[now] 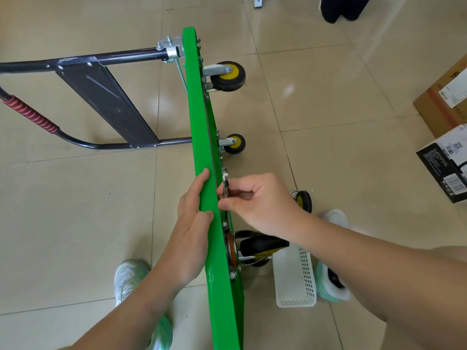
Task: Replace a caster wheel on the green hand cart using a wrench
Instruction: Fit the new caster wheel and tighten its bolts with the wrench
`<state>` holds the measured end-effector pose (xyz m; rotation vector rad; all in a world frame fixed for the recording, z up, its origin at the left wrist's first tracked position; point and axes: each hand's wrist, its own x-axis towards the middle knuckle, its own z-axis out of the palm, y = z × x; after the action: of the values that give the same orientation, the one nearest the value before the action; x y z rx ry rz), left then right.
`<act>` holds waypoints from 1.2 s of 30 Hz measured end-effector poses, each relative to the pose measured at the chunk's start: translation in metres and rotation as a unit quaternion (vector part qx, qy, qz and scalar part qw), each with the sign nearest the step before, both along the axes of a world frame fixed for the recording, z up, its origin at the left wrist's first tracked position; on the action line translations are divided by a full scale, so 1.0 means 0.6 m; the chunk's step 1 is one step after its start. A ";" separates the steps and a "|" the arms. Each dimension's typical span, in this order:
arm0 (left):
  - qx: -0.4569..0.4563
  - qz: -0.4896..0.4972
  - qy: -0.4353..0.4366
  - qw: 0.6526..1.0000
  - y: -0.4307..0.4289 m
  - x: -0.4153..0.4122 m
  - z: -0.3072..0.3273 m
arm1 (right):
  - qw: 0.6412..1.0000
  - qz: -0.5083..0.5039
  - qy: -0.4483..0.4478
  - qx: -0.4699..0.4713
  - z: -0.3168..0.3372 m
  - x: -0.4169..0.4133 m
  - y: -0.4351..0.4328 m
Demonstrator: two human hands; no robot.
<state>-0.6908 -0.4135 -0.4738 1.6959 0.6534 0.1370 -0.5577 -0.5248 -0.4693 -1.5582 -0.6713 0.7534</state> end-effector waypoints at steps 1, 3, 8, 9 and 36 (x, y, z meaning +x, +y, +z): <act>0.000 -0.001 0.000 1.000 0.000 -0.001 0.000 | 1.000 -0.007 0.009 0.003 -0.002 0.002 0.002; -0.001 -0.004 0.000 1.000 0.000 -0.001 0.000 | 0.999 -0.034 0.031 0.005 -0.006 0.009 0.006; -0.021 0.008 0.005 1.000 0.000 0.000 0.001 | 0.999 -0.015 0.047 0.007 -0.007 0.006 0.012; -0.022 0.009 0.005 1.000 0.000 -0.001 0.001 | 0.998 -0.020 0.054 0.009 -0.008 0.006 0.012; -0.034 0.025 0.002 0.999 -0.002 -0.001 0.000 | 0.998 -0.034 0.052 0.014 -0.017 -0.022 -0.002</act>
<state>-0.6913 -0.4145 -0.4736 1.6155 0.6962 0.1451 -0.5707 -0.5261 -0.4795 -1.4990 -0.5480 0.7649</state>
